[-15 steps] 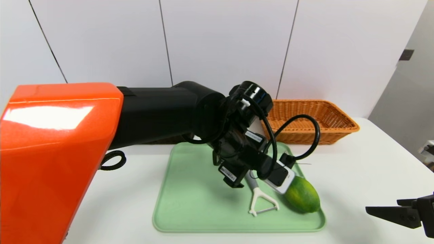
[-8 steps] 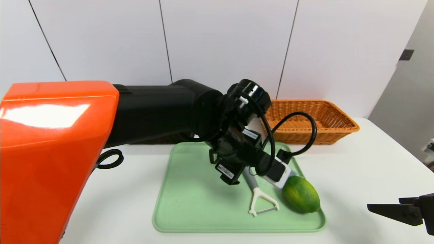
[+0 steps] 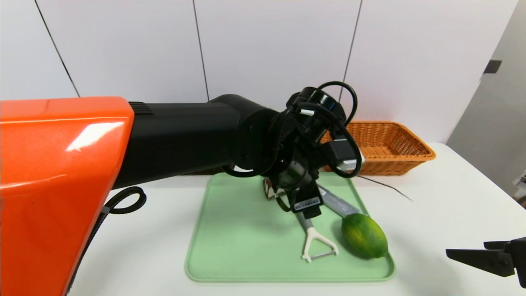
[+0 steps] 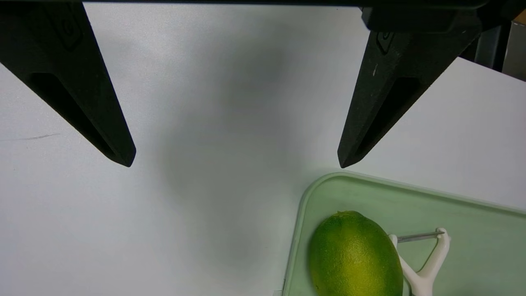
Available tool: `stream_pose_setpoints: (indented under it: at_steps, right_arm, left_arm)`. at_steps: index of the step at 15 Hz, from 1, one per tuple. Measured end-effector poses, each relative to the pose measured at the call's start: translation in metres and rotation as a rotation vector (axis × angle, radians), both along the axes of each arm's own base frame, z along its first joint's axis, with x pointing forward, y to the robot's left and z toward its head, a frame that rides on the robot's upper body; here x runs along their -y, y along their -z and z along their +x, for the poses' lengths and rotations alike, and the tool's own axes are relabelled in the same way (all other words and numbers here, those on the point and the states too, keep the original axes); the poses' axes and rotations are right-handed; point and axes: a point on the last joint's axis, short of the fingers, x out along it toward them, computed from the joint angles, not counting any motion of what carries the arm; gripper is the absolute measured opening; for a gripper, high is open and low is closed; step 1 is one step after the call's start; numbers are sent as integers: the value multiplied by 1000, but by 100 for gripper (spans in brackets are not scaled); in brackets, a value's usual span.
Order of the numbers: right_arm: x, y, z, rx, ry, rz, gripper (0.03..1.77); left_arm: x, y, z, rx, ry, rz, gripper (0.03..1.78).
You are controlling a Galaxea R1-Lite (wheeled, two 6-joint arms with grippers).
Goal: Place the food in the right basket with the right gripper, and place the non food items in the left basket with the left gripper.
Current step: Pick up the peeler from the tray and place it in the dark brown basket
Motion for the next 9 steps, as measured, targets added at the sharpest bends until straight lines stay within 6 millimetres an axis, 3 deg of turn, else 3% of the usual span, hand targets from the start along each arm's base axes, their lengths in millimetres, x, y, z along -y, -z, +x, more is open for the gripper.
stream_pose_setpoints:
  at_steps: [4,7,9]
  right_arm:
    - [0,0,0,1,2,1,170]
    - [0,1,-1,-3,2,2,170]
    - [0,1,-1,-3,1,1,170]
  left_arm:
    - [14,14,-5,-134,-388,-204,169]
    - [18,22,-9,-251,-576,-326,169]
    - [20,25,-16,-319,-663,-365,133]
